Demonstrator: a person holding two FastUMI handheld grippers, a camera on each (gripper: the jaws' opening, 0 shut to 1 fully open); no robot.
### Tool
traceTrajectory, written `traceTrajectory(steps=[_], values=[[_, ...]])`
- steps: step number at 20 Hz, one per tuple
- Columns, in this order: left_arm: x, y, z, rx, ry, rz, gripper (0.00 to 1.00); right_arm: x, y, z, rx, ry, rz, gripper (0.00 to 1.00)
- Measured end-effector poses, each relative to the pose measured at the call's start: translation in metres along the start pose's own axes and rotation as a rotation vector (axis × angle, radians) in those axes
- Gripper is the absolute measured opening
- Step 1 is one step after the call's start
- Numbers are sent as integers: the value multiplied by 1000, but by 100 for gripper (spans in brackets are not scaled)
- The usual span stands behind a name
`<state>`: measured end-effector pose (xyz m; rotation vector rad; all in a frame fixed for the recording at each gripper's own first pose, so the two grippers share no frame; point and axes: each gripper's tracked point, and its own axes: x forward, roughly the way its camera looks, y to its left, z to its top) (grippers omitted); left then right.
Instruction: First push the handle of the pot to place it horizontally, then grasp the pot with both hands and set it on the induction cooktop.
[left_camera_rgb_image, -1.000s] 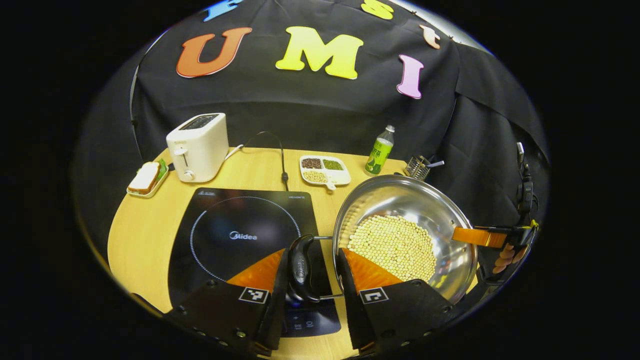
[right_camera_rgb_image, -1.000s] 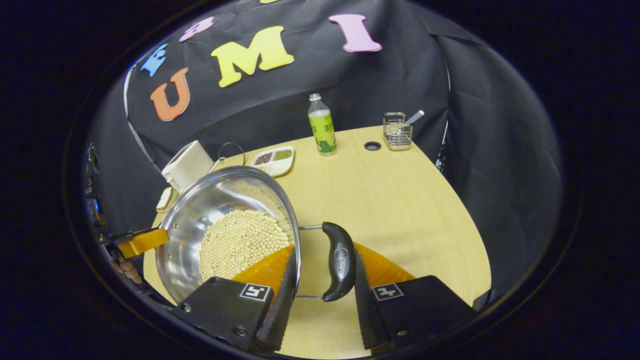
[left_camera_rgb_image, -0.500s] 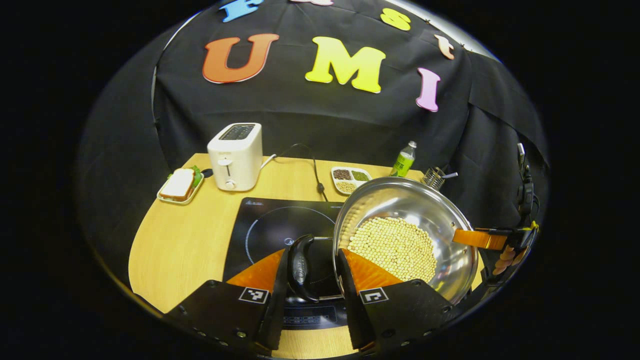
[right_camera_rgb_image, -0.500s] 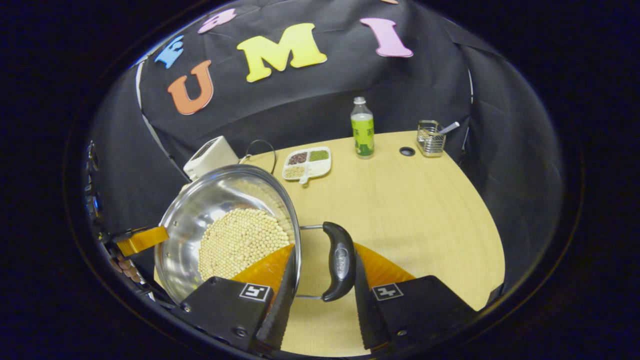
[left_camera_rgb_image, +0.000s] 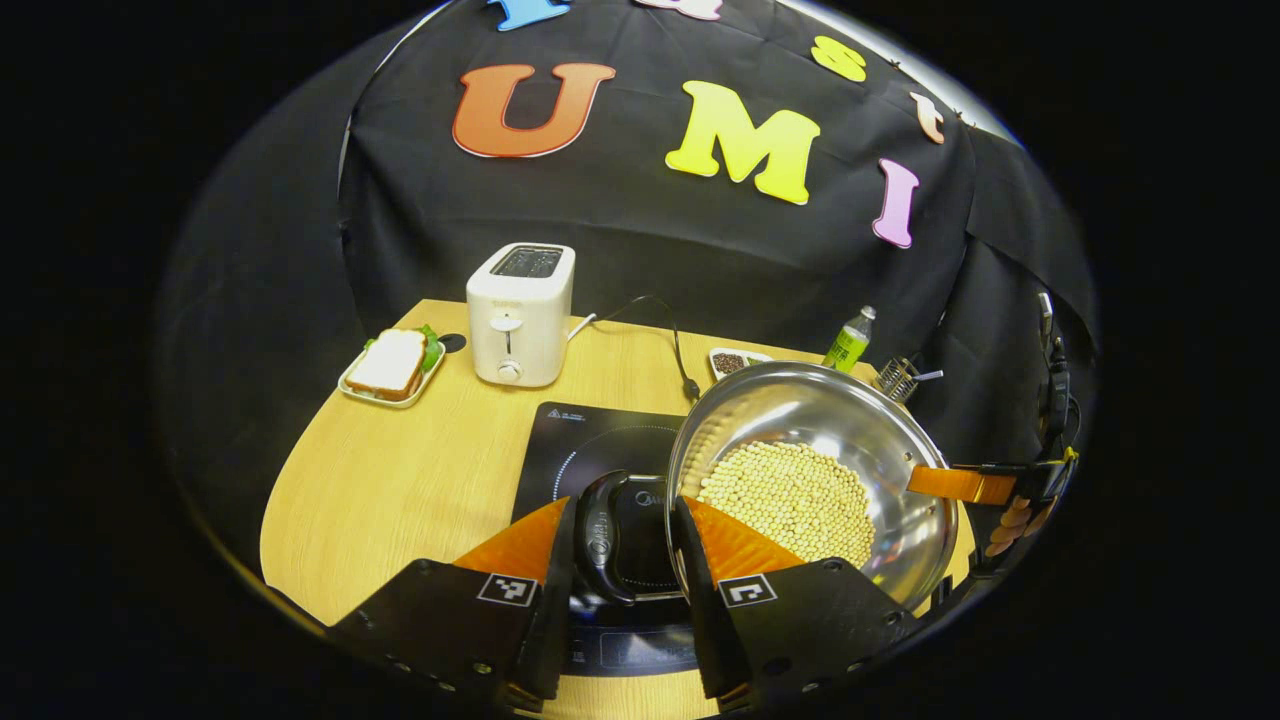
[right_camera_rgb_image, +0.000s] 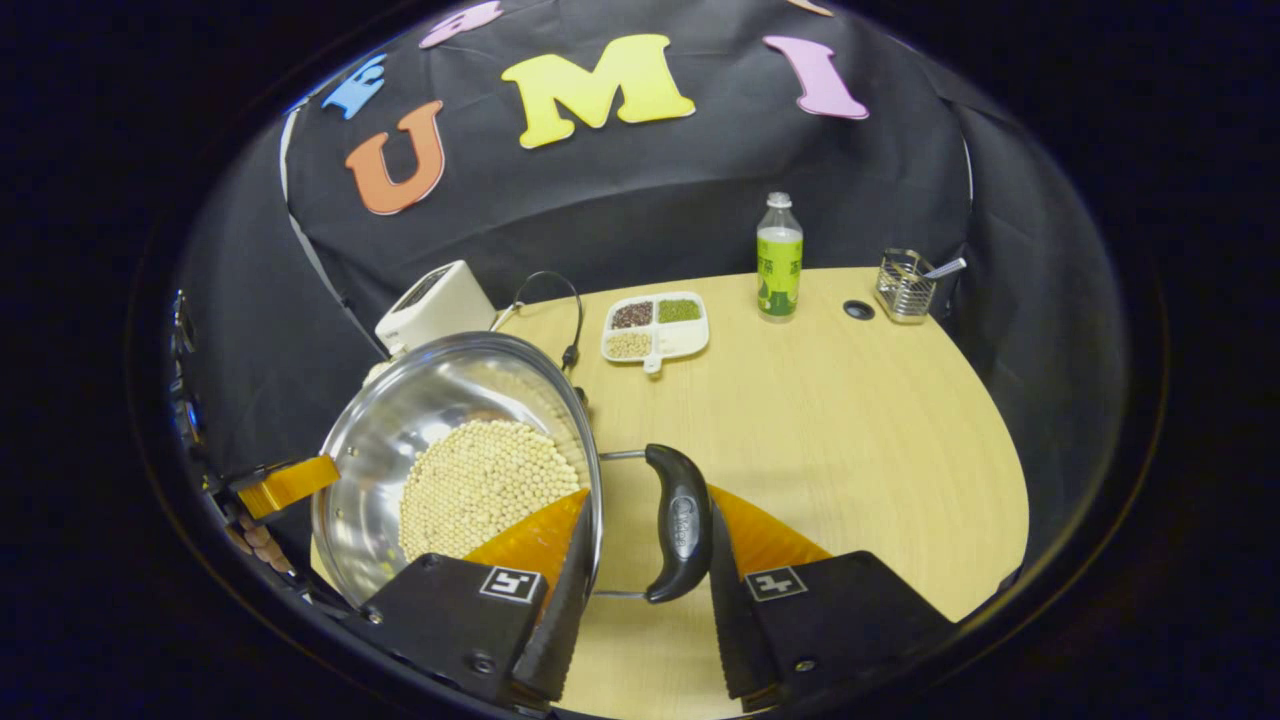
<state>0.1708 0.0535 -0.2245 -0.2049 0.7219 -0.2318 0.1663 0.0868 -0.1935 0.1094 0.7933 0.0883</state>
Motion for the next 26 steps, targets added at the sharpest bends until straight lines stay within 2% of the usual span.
traceTrajectory(steps=[6, 12, 23, 26], values=[[7, 24, 21, -14, -53, 27, 51, 19, 26, 15, -6, -11, 25, 59], [27, 56, 30, -19, -55, 71, 51, 55, 53, 27, -20, 8, 48, 59], [68, 93, 2, -23, -1, 113, 51, 103, 67, -5, -6, 37, 19, 59], [69, 92, 3, -17, -17, 110, 51, 107, 67, 0, -28, -4, 17, 60]])
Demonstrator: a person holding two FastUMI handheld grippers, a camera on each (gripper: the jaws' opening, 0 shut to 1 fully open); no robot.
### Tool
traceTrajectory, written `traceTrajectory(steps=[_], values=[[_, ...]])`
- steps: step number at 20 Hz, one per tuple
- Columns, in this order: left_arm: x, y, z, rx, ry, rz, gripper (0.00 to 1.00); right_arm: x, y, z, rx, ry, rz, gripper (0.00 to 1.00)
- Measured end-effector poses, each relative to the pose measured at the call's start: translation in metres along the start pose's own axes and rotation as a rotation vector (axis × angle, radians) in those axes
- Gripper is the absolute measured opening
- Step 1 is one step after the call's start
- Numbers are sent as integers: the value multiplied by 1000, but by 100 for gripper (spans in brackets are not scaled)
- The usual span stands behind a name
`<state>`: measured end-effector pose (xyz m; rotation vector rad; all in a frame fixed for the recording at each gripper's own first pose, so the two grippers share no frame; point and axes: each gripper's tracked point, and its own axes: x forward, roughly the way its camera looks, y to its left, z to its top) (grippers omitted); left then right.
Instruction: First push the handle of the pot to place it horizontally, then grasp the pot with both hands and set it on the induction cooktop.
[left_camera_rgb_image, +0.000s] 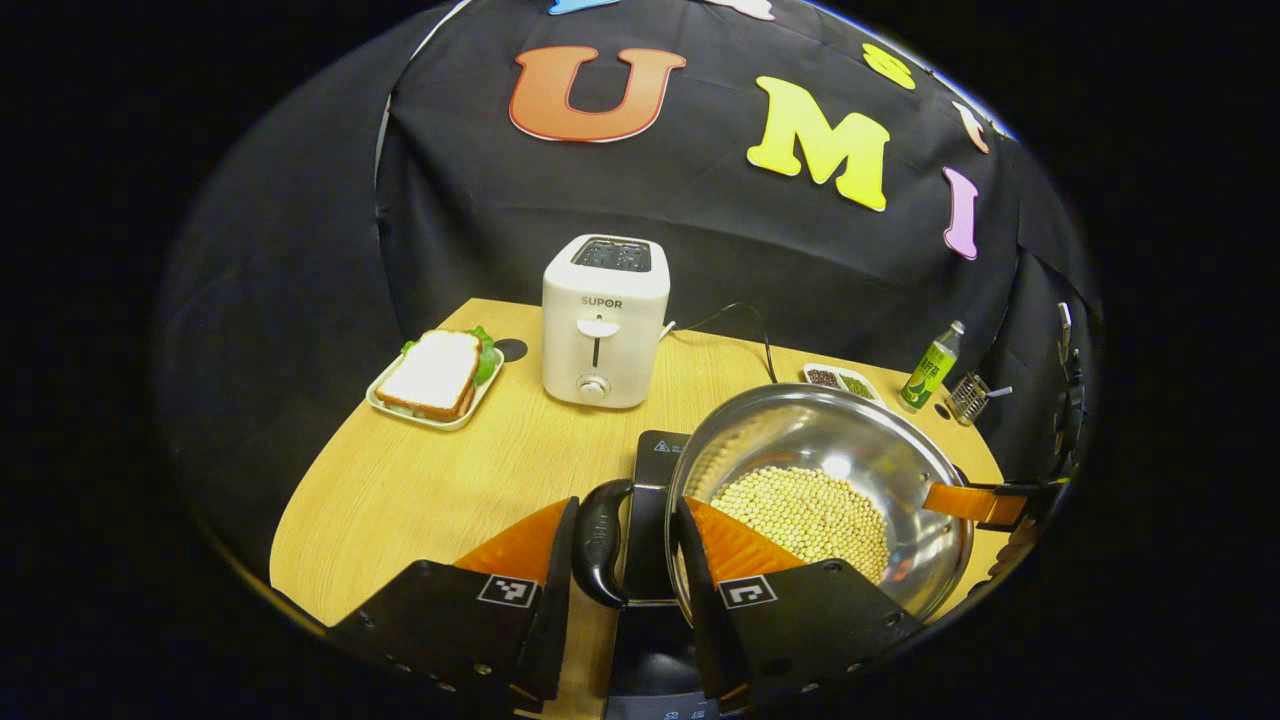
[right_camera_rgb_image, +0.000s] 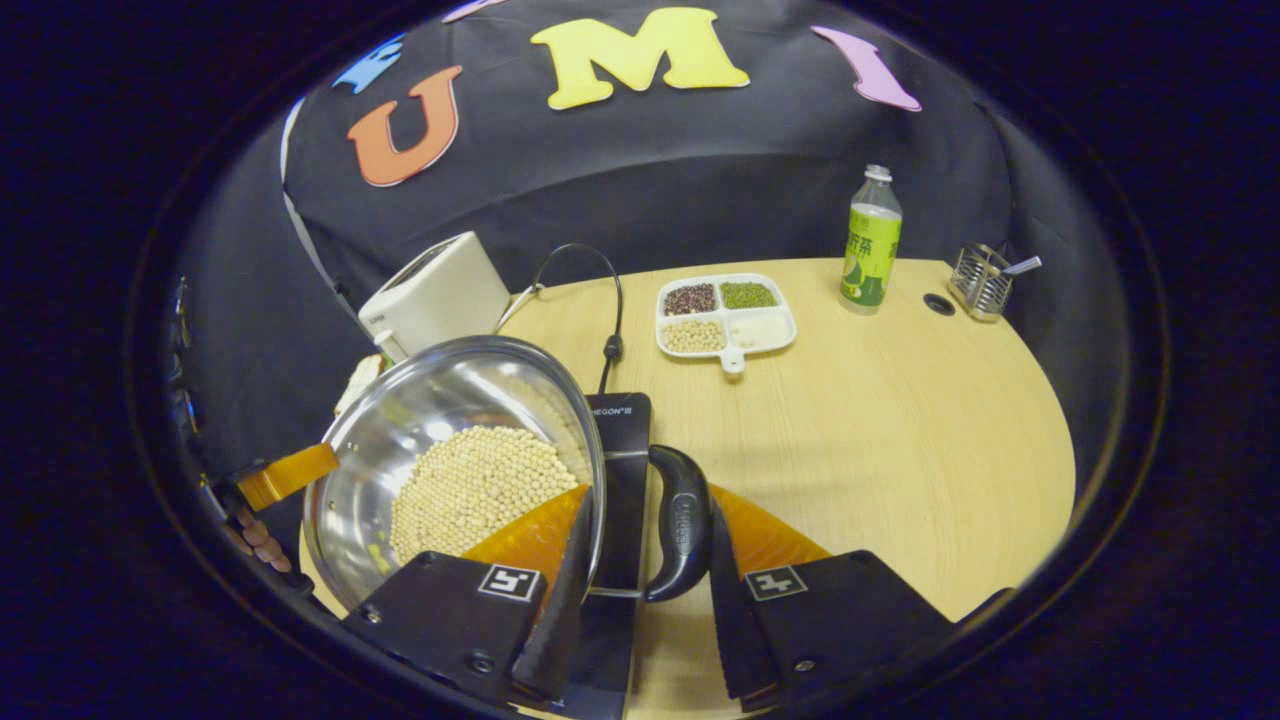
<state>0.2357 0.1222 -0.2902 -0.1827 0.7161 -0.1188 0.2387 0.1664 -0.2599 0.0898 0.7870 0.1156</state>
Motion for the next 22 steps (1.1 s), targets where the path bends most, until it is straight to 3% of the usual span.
traceTrajectory(steps=[10, 11, 12, 13, 14, 15, 16, 20, 21, 22], values=[[1, 0, 3, -16, -37, -9, 52, 1, 0, 2, 5, -40, 17, 60], [0, 1, 2, -15, -36, -9, 43, 0, 1, 3, 12, -52, 19, 60], [-1, 0, 2, -16, -36, -7, 54, 1, 1, 4, 18, -64, 23, 61], [-1, 1, 1, -13, -32, -2, 45, 1, 1, 4, 24, -75, 25, 61], [-2, 2, 1, -4, -38, 12, 47, 0, 1, 5, 34, -84, 26, 63], [-2, 5, 2, 11, -45, 35, 58, 0, 1, 5, 39, -91, 26, 63], [-4, 8, 5, 23, -60, 54, 63, -1, 1, 7, 37, -105, 24, 64], [-21, 12, 23, 30, -152, 93, 81, -23, 0, 36, 1, -267, 45, 66], [-29, 11, 28, 26, -179, 90, 82, -33, 1, 42, -7, -309, 54, 69], [-38, 9, 32, 27, -210, 84, 87, -44, 0, 47, -21, -341, 59, 80]])
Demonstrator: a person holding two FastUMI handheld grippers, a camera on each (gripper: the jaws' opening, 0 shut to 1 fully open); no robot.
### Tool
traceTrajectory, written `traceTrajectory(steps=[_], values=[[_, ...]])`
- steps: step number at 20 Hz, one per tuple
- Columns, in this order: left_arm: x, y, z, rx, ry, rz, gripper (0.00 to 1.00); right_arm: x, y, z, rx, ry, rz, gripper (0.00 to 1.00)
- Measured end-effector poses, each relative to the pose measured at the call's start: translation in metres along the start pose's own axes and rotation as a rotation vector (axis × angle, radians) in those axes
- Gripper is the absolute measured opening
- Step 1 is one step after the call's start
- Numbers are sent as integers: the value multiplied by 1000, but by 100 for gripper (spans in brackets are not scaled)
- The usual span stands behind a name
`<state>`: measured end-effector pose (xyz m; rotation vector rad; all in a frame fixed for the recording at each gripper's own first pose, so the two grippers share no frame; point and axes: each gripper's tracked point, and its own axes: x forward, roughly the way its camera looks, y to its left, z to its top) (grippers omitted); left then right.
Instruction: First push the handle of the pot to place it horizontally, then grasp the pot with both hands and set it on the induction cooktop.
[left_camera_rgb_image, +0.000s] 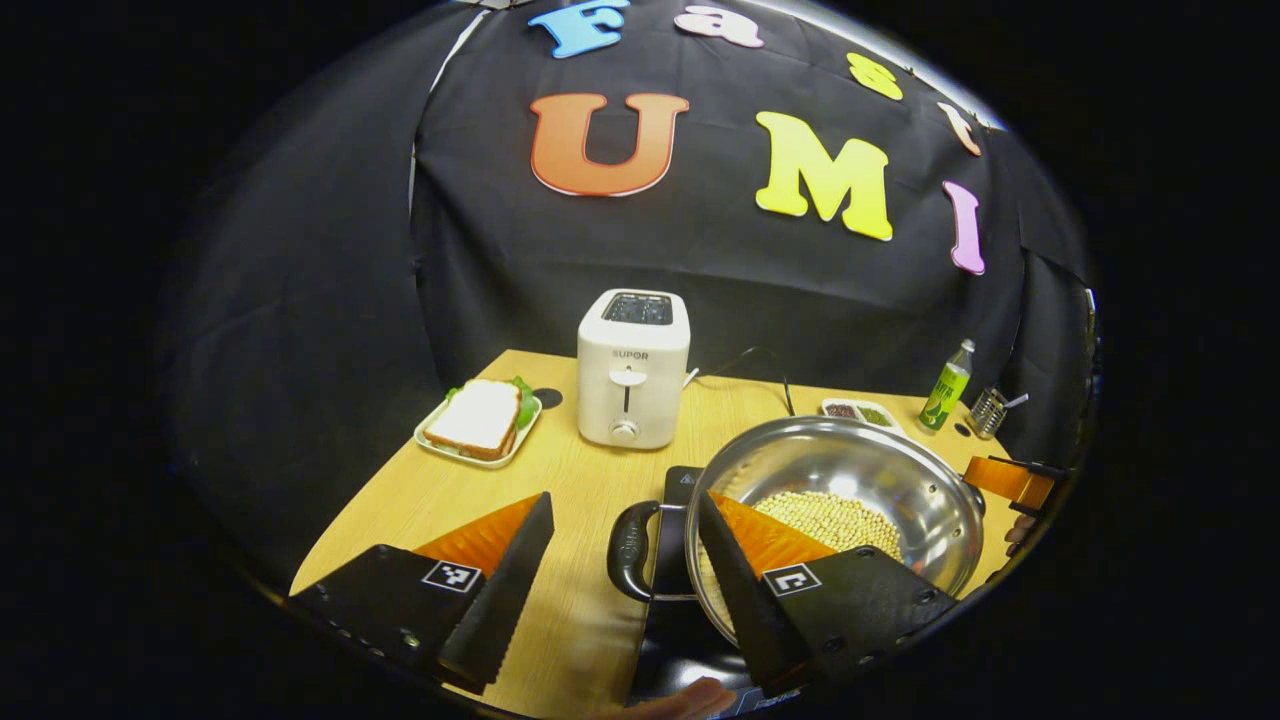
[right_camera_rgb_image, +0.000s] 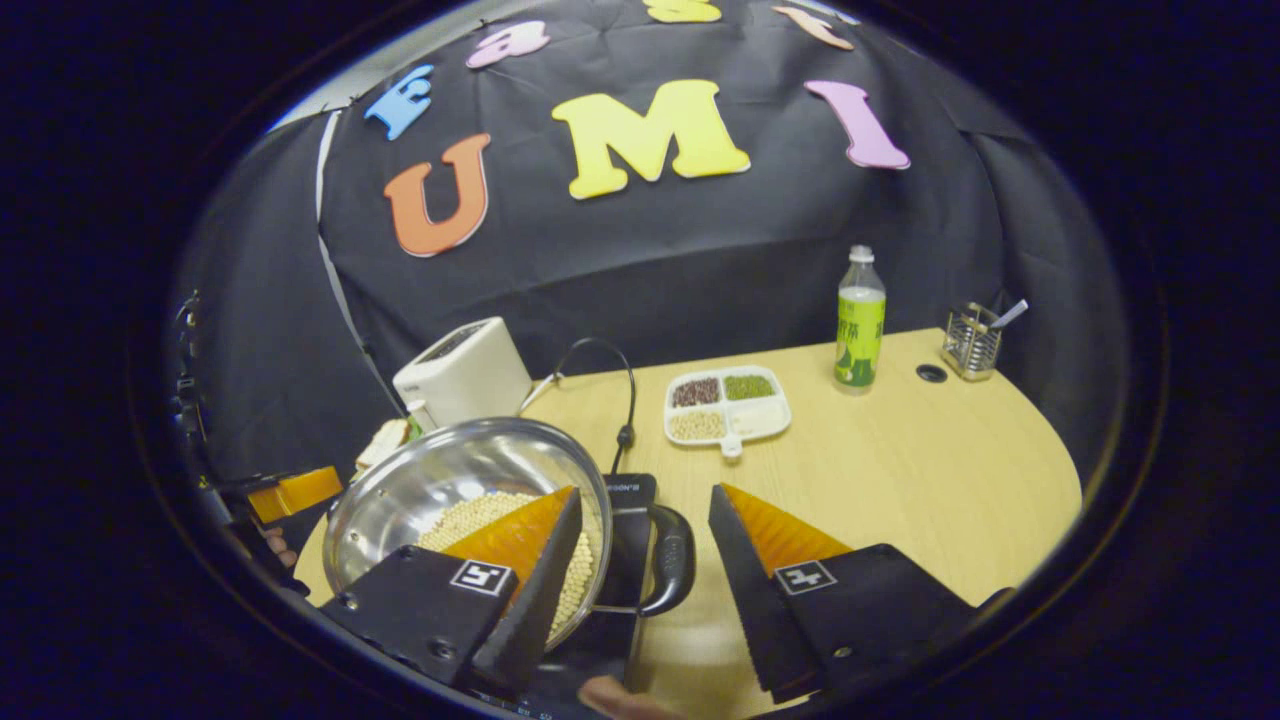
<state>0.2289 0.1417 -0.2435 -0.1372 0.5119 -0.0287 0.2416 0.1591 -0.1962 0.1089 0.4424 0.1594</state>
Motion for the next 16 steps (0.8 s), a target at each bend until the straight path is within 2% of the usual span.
traceTrajectory(steps=[2, 6, 9, 16], values=[[-18, -5, 14, 12, -61, -16, 90, -19, -2, 11, -19, -46, -2, 94], [-61, -26, 38, 36, -151, -46, 96, -61, -6, 29, -54, -119, -11, 94], [-96, -38, 52, 39, -203, -48, 95, -97, -13, 32, -64, -137, -13, 98], [-187, -77, 65, 94, -295, -71, 95, -205, -44, 52, -50, -261, -38, 96]])
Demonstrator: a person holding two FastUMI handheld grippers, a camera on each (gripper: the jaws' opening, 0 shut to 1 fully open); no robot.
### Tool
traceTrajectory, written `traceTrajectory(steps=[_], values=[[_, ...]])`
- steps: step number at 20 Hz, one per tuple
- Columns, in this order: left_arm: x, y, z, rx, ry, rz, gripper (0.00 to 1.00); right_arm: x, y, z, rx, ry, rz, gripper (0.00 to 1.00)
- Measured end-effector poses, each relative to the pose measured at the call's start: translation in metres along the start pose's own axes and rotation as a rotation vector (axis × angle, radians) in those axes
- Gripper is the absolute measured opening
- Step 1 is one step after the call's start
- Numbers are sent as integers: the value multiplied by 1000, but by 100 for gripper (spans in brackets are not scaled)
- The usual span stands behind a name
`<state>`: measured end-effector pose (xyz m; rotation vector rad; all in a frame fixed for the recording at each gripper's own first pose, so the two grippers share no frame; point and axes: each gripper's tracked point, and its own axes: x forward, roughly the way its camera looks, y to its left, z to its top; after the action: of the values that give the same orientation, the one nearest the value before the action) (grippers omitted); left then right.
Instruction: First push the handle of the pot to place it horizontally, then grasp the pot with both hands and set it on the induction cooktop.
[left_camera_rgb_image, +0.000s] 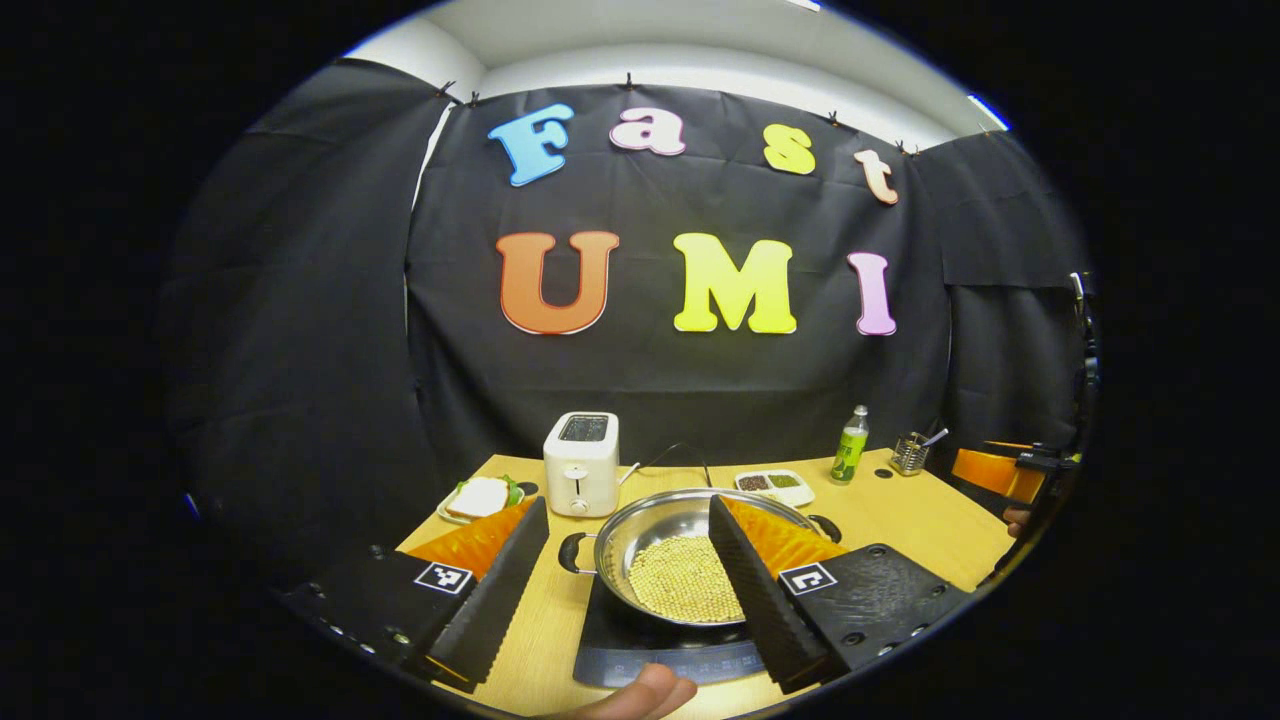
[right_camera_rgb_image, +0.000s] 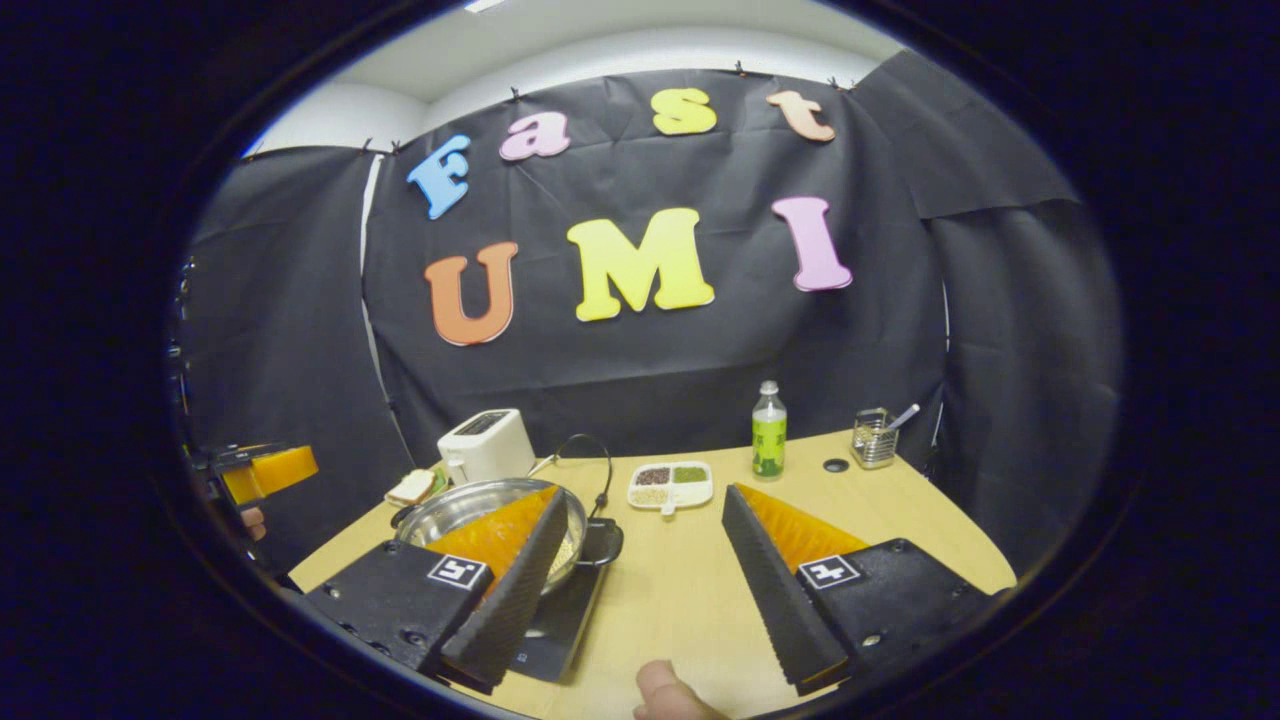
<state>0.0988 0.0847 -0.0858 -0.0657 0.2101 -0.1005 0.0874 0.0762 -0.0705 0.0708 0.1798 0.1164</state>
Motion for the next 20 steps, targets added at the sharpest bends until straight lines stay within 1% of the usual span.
traceTrajectory(steps=[2, 4, 6, 7, 8, 10, 11, 12, 13, 14, 16, 18, 20], values=[[-23, -15, 19, -10, -54, -9, 95, -27, -11, 10, -4, -33, -7, 98], [-50, -28, 34, -27, -118, -20, 95, -52, -21, 18, -22, -58, -14, 96], [-77, -41, 43, -43, -170, -46, 95, -74, -19, 25, -19, -76, 21, 96], [-89, -42, 49, -47, -193, -39, 95, -85, -20, 25, -11, -83, 32, 99], [-99, -42, 51, -48, -209, -27, 95, -93, -22, 28, -11, -95, 41, 96], [-119, -41, 54, -39, -237, -5, 95, -109, -26, 29, -23, -110, 44, 96], [-127, -41, 56, -36, -253, 11, 100, -116, -28, 27, -25, -112, 36, 99], [-133, -41, 58, -43, -264, 30, 95, -123, -28, 26, -29, -117, 35, 96], [-138, -42, 54, -57, -260, 39, 95, -132, -25, 29, -35, -128, 48, 96], [-145, -46, 51, -75, -257, 39, 95, -141, -22, 31, -43, -140, 62, 96], [-153, -50, 52, -77, -271, 41, 95, -159, -23, 33, -66, -173, 75, 96], [-156, -50, 46, -65, -262, 47, 95, -175, -23, 41, -90, -224, 71, 96], [-158, -55, 43, -50, -253, 40, 95, -184, -29, 42, -105, -248, 50, 96]])
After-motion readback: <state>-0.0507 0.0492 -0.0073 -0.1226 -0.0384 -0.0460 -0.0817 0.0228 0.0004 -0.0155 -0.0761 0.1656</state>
